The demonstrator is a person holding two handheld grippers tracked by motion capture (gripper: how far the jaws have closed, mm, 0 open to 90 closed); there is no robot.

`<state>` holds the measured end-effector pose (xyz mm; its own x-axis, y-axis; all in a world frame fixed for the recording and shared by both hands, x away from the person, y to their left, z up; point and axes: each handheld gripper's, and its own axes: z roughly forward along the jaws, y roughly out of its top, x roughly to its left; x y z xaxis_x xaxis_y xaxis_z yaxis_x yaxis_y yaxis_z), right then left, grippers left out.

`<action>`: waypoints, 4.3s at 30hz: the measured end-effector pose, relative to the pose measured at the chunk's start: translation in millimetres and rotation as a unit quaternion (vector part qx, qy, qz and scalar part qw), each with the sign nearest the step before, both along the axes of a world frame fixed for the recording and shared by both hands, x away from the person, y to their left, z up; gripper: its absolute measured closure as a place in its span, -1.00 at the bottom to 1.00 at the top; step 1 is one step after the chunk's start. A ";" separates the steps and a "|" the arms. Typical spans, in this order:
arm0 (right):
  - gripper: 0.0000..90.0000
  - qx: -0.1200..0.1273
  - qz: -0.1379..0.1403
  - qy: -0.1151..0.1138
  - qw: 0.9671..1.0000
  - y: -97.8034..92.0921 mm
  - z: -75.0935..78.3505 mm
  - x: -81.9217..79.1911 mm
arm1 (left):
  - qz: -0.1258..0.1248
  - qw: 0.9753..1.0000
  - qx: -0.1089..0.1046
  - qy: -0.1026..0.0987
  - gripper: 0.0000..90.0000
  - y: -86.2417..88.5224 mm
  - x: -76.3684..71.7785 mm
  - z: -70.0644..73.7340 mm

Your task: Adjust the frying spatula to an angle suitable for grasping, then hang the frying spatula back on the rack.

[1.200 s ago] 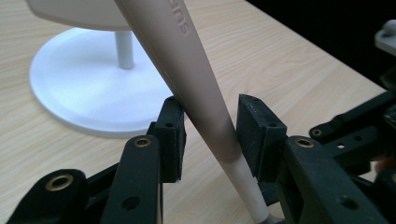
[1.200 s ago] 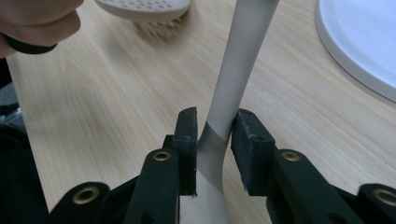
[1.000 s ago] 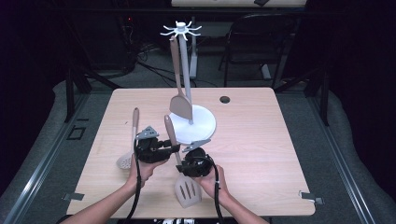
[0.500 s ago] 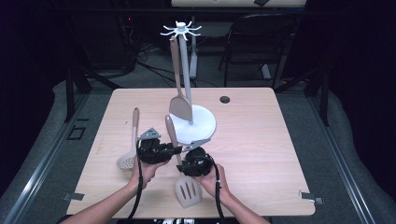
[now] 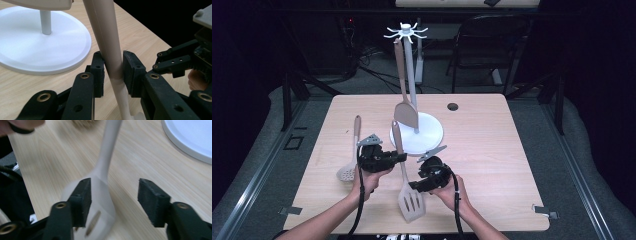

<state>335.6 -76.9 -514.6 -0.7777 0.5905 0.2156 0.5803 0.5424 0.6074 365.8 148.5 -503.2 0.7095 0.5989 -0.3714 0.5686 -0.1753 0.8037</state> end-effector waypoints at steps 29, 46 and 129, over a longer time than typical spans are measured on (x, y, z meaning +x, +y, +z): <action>-0.39 0.004 -0.056 -0.003 0.998 -52.1 9.3 16.8 | -0.040 0.998 -0.044 -0.018 0.71 6.6 10.0 29.7; -0.40 -0.004 -0.084 -0.006 0.996 -66.7 8.9 22.8 | -0.050 0.997 -0.025 -0.049 0.72 2.6 16.4 46.2; -0.72 -0.054 -0.114 -0.034 0.991 -79.4 6.2 30.2 | -0.080 0.984 0.084 -0.138 0.71 -43.4 90.6 163.2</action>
